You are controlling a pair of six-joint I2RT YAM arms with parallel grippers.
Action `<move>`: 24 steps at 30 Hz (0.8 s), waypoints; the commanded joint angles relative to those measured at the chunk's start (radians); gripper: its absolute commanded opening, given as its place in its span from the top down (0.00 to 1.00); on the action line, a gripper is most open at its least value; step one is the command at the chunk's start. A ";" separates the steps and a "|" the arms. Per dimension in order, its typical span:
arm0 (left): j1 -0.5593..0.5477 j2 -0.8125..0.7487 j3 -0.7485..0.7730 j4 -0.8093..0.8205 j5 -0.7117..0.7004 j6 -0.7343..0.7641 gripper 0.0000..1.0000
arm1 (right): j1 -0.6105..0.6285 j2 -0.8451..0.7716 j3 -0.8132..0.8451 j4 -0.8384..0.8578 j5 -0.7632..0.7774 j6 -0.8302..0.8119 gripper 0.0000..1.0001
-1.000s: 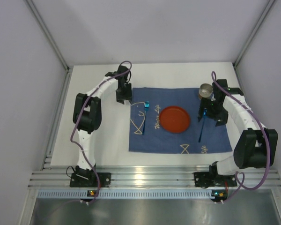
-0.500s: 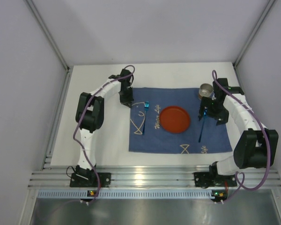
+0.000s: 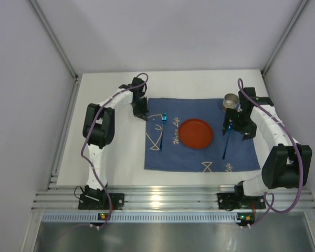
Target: Set the dinner table for one person
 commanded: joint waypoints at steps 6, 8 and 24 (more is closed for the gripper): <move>0.106 -0.053 -0.087 0.029 -0.081 0.036 1.00 | -0.001 0.002 0.045 0.008 0.008 0.006 0.09; 0.108 -0.057 -0.085 0.026 -0.077 0.046 1.00 | -0.001 0.011 0.051 0.008 0.005 0.005 0.09; 0.234 -0.091 -0.144 -0.021 -0.247 0.100 1.00 | 0.002 0.016 0.071 0.020 -0.003 -0.007 0.09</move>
